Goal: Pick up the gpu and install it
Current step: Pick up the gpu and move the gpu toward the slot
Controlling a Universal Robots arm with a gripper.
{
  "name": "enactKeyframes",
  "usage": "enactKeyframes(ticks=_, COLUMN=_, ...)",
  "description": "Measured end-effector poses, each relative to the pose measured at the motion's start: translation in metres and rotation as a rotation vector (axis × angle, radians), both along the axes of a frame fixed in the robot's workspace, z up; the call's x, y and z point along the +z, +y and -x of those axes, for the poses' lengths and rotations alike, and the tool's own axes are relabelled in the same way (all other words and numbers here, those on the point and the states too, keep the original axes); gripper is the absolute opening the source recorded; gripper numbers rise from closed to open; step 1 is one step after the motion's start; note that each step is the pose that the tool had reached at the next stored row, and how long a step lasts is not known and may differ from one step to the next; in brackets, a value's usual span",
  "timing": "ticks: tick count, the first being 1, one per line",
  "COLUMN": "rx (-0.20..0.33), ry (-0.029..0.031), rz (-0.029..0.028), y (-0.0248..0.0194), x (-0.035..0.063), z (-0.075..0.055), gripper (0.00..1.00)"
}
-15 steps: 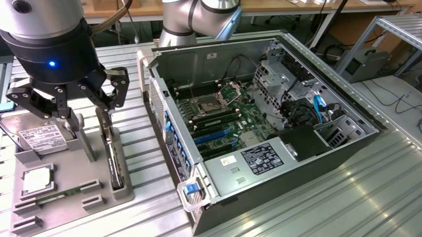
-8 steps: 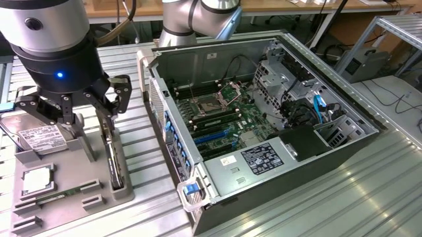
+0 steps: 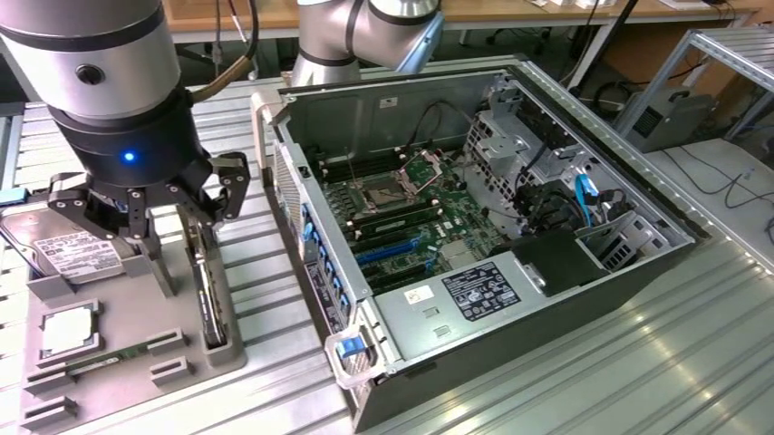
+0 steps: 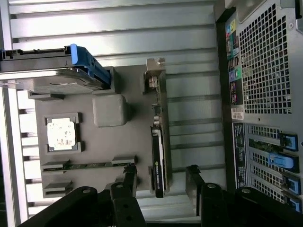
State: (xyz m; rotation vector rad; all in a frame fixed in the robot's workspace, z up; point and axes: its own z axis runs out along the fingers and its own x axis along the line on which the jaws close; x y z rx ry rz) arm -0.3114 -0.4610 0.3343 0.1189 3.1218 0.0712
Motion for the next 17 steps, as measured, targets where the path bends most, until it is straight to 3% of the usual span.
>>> enactKeyframes(ticks=10, rx=0.000, ry=0.0059, rz=0.0000, y=0.0000, x=-0.0169, z=0.000, gripper=0.54)
enactKeyframes(ticks=17, rx=0.000, ry=0.0111, rz=0.0001, y=0.0000, x=-0.0344, z=-0.001, gripper=0.54)
